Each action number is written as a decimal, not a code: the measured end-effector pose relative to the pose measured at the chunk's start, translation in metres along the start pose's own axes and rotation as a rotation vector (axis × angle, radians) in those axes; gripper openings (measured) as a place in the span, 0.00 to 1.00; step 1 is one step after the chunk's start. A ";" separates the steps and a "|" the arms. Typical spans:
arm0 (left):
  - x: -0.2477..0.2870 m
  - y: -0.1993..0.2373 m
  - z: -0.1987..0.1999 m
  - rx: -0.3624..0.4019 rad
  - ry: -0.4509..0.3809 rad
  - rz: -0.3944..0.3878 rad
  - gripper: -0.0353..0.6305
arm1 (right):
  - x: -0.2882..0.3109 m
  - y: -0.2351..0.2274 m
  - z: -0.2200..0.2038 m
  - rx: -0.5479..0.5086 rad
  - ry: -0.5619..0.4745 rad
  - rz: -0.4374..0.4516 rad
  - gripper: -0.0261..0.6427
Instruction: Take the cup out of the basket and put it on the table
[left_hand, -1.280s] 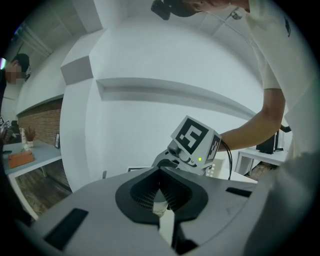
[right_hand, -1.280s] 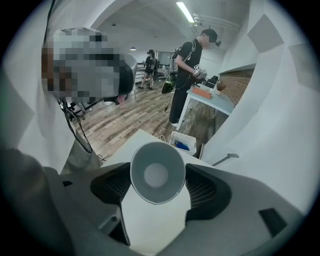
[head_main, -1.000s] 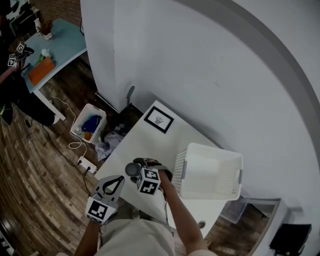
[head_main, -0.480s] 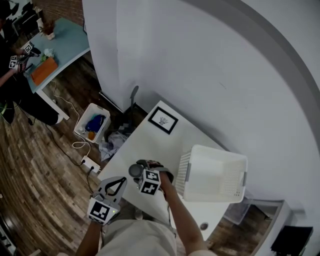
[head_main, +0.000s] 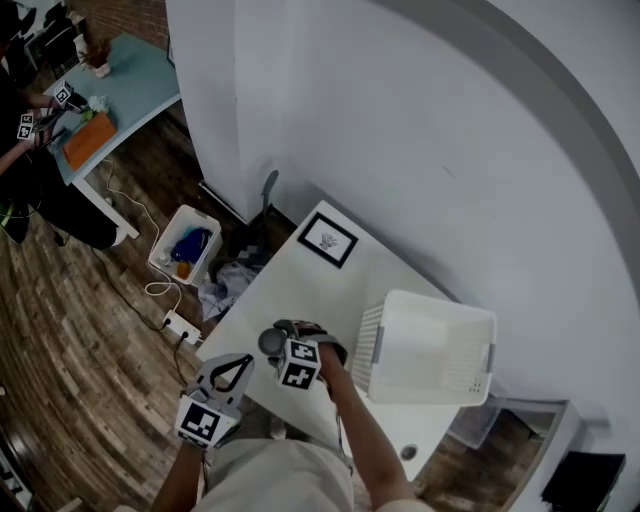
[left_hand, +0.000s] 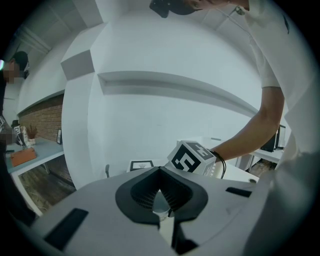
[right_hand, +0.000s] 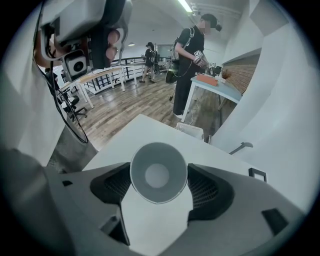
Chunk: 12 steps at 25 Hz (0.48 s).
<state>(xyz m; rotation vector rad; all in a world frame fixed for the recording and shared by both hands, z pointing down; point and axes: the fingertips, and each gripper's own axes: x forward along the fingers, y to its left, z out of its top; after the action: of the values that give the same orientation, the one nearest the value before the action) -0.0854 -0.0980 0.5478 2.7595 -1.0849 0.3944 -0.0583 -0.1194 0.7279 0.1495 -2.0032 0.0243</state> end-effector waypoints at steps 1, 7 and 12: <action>0.000 0.000 0.000 -0.002 -0.001 0.000 0.05 | 0.000 0.000 0.000 -0.005 0.005 0.000 0.55; -0.002 0.000 -0.001 0.002 0.000 -0.003 0.05 | 0.000 0.003 -0.001 -0.026 0.028 0.006 0.55; 0.000 -0.001 0.000 0.002 0.002 -0.005 0.05 | -0.003 0.006 -0.001 -0.031 0.033 0.015 0.55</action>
<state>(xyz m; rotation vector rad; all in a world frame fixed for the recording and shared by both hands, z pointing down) -0.0852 -0.0971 0.5477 2.7627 -1.0770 0.3975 -0.0569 -0.1133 0.7258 0.1129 -1.9708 0.0051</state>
